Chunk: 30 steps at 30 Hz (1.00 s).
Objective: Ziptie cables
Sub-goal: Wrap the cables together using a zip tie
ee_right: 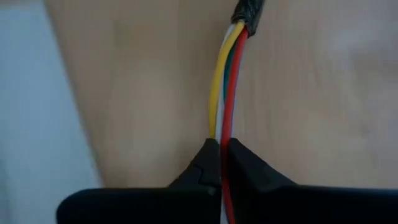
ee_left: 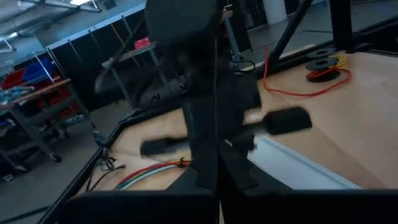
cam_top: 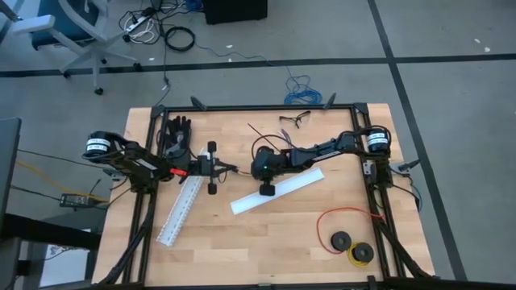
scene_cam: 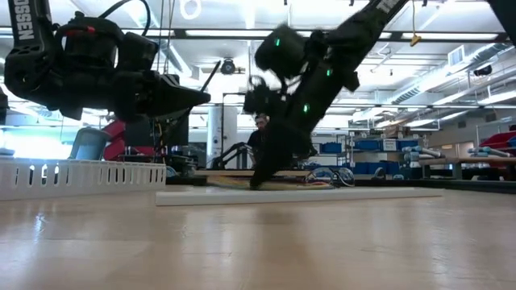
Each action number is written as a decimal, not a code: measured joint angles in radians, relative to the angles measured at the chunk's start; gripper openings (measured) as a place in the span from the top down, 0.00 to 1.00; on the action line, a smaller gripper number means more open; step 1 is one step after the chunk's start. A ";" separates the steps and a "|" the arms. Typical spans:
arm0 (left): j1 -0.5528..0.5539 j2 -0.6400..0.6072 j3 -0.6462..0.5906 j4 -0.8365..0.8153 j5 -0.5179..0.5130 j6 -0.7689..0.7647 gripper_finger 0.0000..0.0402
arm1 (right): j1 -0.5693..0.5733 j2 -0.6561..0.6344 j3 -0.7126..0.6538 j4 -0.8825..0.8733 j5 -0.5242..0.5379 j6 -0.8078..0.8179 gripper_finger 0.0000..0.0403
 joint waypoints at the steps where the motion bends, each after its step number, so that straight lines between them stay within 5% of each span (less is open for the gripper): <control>1: 0.000 0.000 0.000 -0.001 -0.001 -0.012 0.99 | 0.009 -0.016 0.000 0.006 0.013 -0.004 0.99; 17: 0.005 0.007 0.050 -0.044 0.008 -0.097 0.99 | 0.068 -0.057 0.001 0.167 0.063 -0.105 1.00; 30: 0.005 0.007 0.051 -0.058 0.012 -0.096 0.99 | 0.076 -0.057 0.002 0.110 0.063 -0.047 1.00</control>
